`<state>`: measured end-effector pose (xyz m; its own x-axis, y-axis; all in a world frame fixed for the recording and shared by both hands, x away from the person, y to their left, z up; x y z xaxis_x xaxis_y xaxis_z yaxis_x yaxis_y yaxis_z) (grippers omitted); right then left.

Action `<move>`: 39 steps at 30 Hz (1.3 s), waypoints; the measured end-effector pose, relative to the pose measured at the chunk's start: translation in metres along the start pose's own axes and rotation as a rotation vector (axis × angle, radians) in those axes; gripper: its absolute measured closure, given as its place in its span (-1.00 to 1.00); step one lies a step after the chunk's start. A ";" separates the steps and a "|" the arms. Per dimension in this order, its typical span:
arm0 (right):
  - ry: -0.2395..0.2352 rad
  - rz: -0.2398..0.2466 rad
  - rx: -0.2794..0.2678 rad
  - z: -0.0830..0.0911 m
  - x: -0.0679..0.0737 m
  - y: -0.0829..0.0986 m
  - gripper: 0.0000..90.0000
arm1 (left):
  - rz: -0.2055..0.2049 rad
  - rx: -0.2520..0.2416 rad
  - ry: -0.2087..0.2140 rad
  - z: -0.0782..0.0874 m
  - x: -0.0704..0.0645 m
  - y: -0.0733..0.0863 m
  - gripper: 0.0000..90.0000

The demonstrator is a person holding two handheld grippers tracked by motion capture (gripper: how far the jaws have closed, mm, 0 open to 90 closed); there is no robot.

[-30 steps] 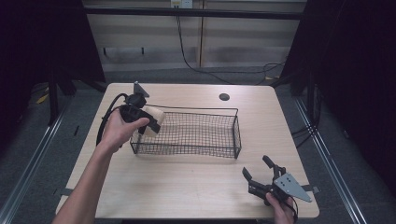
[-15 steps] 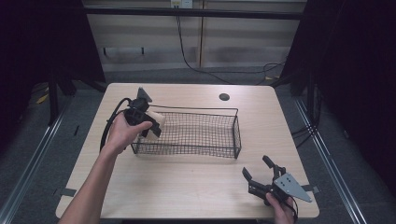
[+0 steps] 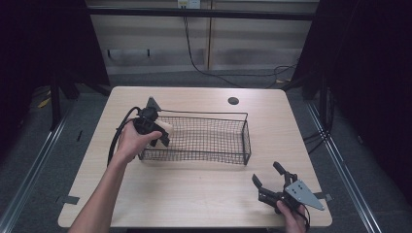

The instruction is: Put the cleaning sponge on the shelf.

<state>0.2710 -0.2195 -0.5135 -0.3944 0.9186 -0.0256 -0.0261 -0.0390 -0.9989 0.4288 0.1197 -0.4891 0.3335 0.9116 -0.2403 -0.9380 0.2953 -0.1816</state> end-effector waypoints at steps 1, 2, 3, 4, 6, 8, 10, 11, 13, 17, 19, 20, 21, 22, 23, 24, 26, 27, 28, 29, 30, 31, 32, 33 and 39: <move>0.000 0.001 0.000 0.000 0.000 0.000 -0.70 | 0.000 0.000 0.000 0.000 0.000 0.000 -0.29; 0.000 0.001 0.001 0.000 0.000 0.000 -0.70 | 0.006 -0.003 -0.007 -0.001 0.000 -0.001 -0.29; 0.000 0.001 0.001 0.000 0.000 0.000 -0.70 | 0.006 -0.003 -0.007 -0.001 0.000 -0.001 -0.29; 0.001 0.001 -0.001 0.000 0.000 0.000 -0.70 | 0.006 0.009 -0.009 -0.002 0.001 0.000 -0.29; 0.001 0.001 -0.001 0.000 0.000 0.000 -0.70 | 0.005 0.018 -0.006 -0.004 0.000 0.001 -0.29; 0.000 0.001 -0.001 0.000 0.000 0.000 -0.70 | 0.012 0.022 -0.006 -0.005 0.000 0.001 -0.29; 0.000 0.002 0.000 0.000 0.000 0.000 -0.70 | 0.020 0.026 -0.009 -0.007 0.000 0.002 -0.29; 0.000 0.001 0.000 0.000 0.000 0.000 -0.70 | 0.032 0.033 -0.007 -0.010 0.002 0.002 -0.29; 0.000 0.001 0.001 0.000 0.000 0.000 -0.70 | 0.036 0.040 -0.009 -0.011 0.002 0.003 -0.30; 0.000 0.001 0.000 0.000 0.000 0.000 -0.70 | 0.039 0.051 -0.019 -0.014 0.006 0.005 -0.31; 0.000 0.003 0.001 0.000 0.000 0.000 -0.70 | 0.047 0.052 -0.024 -0.015 0.006 0.004 -0.31; 0.000 0.006 0.000 0.000 0.000 0.000 -0.70 | 0.048 0.057 -0.023 -0.015 0.006 0.004 -0.31; 0.001 0.007 0.000 0.000 0.000 0.000 -0.70 | 0.050 0.056 -0.026 -0.015 0.005 0.004 -0.31; 0.001 0.007 0.000 0.000 0.000 0.000 -0.70 | 0.050 0.056 -0.026 -0.015 0.005 0.004 -0.31; 0.000 0.008 -0.001 0.000 0.000 0.000 -0.70 | 0.044 0.065 -0.029 -0.016 0.006 0.005 -0.31; 0.000 0.006 0.000 0.000 0.000 0.000 -0.70 | 0.049 0.067 -0.032 -0.017 0.006 0.005 -0.31; 0.001 0.006 -0.001 0.000 0.000 0.000 -0.70 | 0.050 0.073 -0.047 -0.019 0.008 0.005 -0.31; 0.000 0.006 0.000 0.000 0.000 0.000 -0.70 | 0.052 0.075 -0.047 -0.020 0.008 0.006 -0.31; 0.000 0.006 0.000 0.000 0.000 0.000 -0.70 | 0.052 0.075 -0.047 -0.020 0.008 0.006 -0.31; 0.000 0.004 0.001 0.000 0.000 0.000 -0.70 | 0.051 0.075 -0.047 -0.021 0.008 0.006 -0.31; 0.000 0.004 0.001 0.000 0.000 0.000 -0.70 | 0.058 0.077 -0.044 -0.022 0.007 0.006 -0.31; 0.000 0.004 0.001 0.000 0.000 0.000 -0.70 | 0.053 0.079 -0.044 -0.022 0.007 0.006 -0.31; 0.001 0.004 0.000 0.000 0.000 0.000 -0.70 | 0.060 0.077 -0.050 -0.024 0.008 0.006 -0.31; 0.001 0.004 0.000 0.000 0.000 0.000 -0.70 | 0.060 0.079 -0.054 -0.024 0.008 0.006 -0.31; 0.000 0.002 -0.001 0.000 0.000 0.000 -0.70 | 0.069 0.082 -0.039 -0.025 0.008 0.006 -0.34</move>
<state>0.2709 -0.2193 -0.5134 -0.3948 0.9183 -0.0277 -0.0242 -0.0405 -0.9989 0.4280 0.1214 -0.5161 0.2650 0.9408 -0.2116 -0.9638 0.2519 -0.0871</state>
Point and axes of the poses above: each handheld gripper's, and its own axes: z roughly backward along the jaws, y roughly out of its underside, x roughly to its left, the point moved 9 cm from there along -z, roughly forward along the jaws, and after that the axes turned 2 degrees about z, right-handed, at the moved point
